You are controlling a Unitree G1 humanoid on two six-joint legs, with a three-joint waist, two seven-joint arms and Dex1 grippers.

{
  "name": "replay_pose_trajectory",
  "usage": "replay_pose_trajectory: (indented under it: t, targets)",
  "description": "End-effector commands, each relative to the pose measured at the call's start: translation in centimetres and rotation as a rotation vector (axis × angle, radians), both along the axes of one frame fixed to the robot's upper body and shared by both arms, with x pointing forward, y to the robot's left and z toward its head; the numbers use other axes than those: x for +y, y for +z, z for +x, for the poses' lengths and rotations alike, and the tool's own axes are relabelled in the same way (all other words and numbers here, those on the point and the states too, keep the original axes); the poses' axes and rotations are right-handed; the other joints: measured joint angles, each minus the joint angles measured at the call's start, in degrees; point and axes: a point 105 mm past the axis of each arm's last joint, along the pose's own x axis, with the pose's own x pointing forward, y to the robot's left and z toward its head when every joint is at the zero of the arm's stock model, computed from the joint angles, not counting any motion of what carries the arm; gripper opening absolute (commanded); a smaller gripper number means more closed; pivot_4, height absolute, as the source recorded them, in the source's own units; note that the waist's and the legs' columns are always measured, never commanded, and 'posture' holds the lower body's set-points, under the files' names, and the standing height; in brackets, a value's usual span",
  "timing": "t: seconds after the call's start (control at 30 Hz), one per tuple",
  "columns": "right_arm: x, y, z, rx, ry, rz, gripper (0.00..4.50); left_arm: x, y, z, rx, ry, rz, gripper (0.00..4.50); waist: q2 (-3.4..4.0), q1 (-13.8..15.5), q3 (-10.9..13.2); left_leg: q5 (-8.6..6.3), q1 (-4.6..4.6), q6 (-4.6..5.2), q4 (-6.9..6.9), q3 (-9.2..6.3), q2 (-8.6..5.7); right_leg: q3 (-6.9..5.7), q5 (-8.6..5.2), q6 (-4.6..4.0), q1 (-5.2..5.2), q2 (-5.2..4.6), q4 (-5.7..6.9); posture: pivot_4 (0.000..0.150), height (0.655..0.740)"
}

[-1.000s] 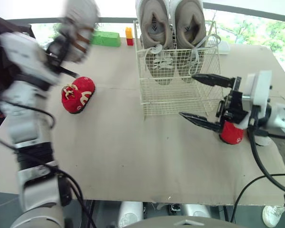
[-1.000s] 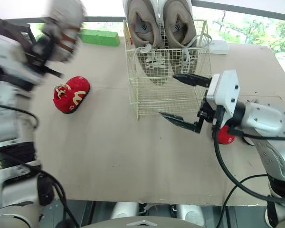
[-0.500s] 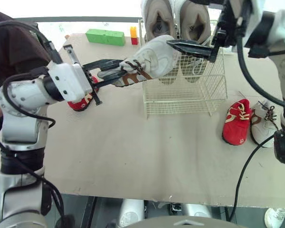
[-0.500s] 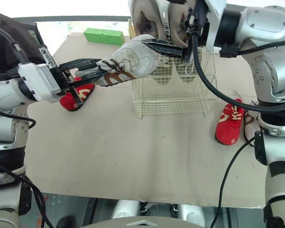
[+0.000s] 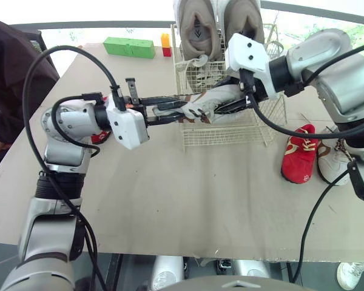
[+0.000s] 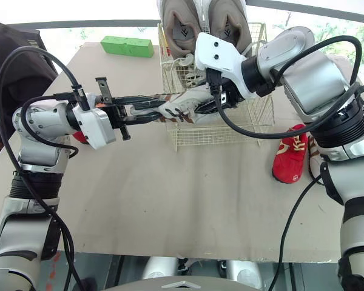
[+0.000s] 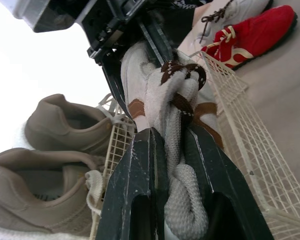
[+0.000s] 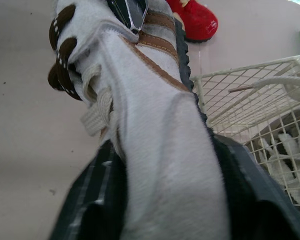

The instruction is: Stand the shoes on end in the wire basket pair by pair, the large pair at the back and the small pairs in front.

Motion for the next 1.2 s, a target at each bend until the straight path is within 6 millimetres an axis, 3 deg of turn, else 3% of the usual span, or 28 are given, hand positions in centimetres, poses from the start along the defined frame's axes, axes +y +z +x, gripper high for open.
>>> replay_pose_trajectory:
  t: [0.03,0.07,0.1,0.17,0.27,0.33,0.43,0.57,0.67,0.77,0.83,0.97,1.03,1.1,1.13,1.2]
  targets:
    - [-0.5,1.5,-0.4,0.086,-0.041,0.152,0.64,0.5,2.7,-1.8,0.290,-0.071,-0.205,1.37,0.00,-0.19,0.00,0.00,0.00,0.00,0.00,0.00,0.02,0.01,0.00,0.00,0.00,0.00,0.03,0.150,0.7400]
    - [-0.7,1.8,-0.5,0.124,-0.052,0.195,0.46,0.9,2.9,-1.7,0.504,-0.061,-0.308,1.93,0.00,-0.21,0.00,0.00,-0.01,-0.01,0.01,-0.01,0.04,0.00,0.00,0.00,-0.01,0.00,0.05,0.150,0.7400]
    - [-1.0,2.1,-0.7,0.175,-0.067,0.251,0.43,1.4,3.4,-1.8,0.780,-0.072,-0.467,2.14,0.01,-0.17,0.01,0.00,-0.02,-0.01,0.01,-0.02,0.05,0.00,0.00,0.00,-0.01,0.00,0.04,0.150,0.7400]
    - [-1.6,2.5,-0.9,0.246,-0.103,0.350,0.39,1.9,3.7,-3.3,1.213,-0.132,-0.655,3.03,-0.11,-0.89,0.08,0.01,-0.07,-0.01,0.02,-0.13,0.13,-0.03,0.00,0.01,-0.02,-0.01,0.05,0.150,0.7400]
    - [-2.3,3.3,-1.5,0.344,-0.141,0.513,0.36,3.1,0.8,-4.0,1.385,-0.012,-0.763,4.23,0.08,-1.17,0.15,0.01,-0.02,-0.01,-0.02,-0.31,0.06,-0.20,-0.01,0.03,0.08,-0.17,-0.02,0.150,0.7400]
    - [-2.4,3.4,-2.3,0.372,-0.137,0.594,0.36,2.6,-2.2,-4.4,1.438,0.095,-0.788,4.24,0.09,-1.22,0.15,0.01,0.05,-0.01,-0.05,-0.31,-0.01,-0.22,-0.02,0.03,0.17,-0.21,-0.02,0.150,0.7400]
    - [-1.9,2.8,-3.3,0.395,-0.142,0.649,0.34,-0.4,-3.9,-4.5,1.473,0.081,-0.870,4.24,0.08,-0.52,0.14,0.01,0.11,-0.03,-0.05,-0.31,-0.03,-0.24,-0.02,0.03,0.24,-0.21,0.03,0.150,0.7400]
    - [-1.1,1.7,-4.2,0.422,-0.151,0.675,0.33,-3.8,-2.8,-2.4,1.485,-0.042,-1.086,4.24,0.07,0.46,0.09,0.04,0.29,-0.05,0.06,-0.43,-0.21,-0.28,-0.01,0.03,0.49,-0.22,0.12,0.150,0.7400]
    - [-1.1,1.0,-4.5,0.432,-0.178,0.680,0.33,-5.0,-1.8,-1.2,1.491,-0.112,-1.163,4.24,0.05,0.38,0.08,0.04,0.31,-0.03,0.16,-0.48,-0.30,-0.29,0.01,0.03,0.59,-0.22,0.12,0.150,0.7400]
    - [-1.6,0.8,-4.4,0.447,-0.220,0.723,0.31,-5.2,-0.7,-1.1,1.522,-0.225,-1.222,3.10,0.06,0.08,0.08,0.04,0.31,-0.02,0.17,-0.50,-0.33,-0.29,0.00,0.03,0.61,-0.22,0.09,0.150,0.7400]
    - [-1.9,0.7,-4.5,0.456,-0.236,0.754,0.31,-5.1,-0.5,-1.1,1.532,-0.256,-1.236,2.20,0.09,-0.25,0.07,0.04,0.31,-0.03,0.16,-0.52,-0.31,-0.29,0.00,0.03,0.60,-0.17,0.07,0.150,0.7400]
    - [-2.1,0.5,-4.8,0.475,-0.254,0.806,0.31,-4.7,0.0,-0.7,1.527,-0.287,-1.228,0.81,0.09,0.00,0.07,0.07,0.31,-0.07,0.03,-0.65,-0.30,-0.24,-0.02,0.02,0.56,-0.08,0.01,0.150,0.7400]
    - [-2.4,0.5,-4.6,0.487,-0.269,0.856,0.31,-4.5,0.3,-0.5,1.527,-0.299,-1.234,0.51,0.09,0.04,0.07,0.06,0.29,-0.07,0.04,-0.64,-0.32,-0.23,-0.02,0.03,0.57,-0.11,0.00,0.150,0.7400]
    - [-2.9,0.6,-4.2,0.455,-0.300,0.904,1.32,-4.3,0.4,-0.3,1.511,-0.283,-1.204,0.51,0.08,0.05,0.07,0.06,0.28,-0.06,0.07,-0.64,-0.35,-0.23,-0.02,0.03,0.57,-0.13,0.00,0.150,0.7400]
    - [-3.3,1.2,-4.9,0.414,-0.255,0.940,1.59,-4.1,0.7,-0.1,1.499,-0.278,-1.189,0.50,0.09,0.07,0.07,0.06,0.28,-0.06,0.07,-0.65,-0.35,-0.24,-0.02,0.03,0.57,-0.12,0.00,0.150,0.7400]
    - [-3.8,2.2,-6.6,0.329,-0.173,0.984,2.61,-3.6,1.4,0.2,1.461,-0.259,-1.157,0.48,0.09,0.13,0.07,0.06,0.25,-0.06,0.06,-0.71,-0.36,-0.26,-0.03,0.05,0.57,-0.09,-0.02,0.150,0.7400]
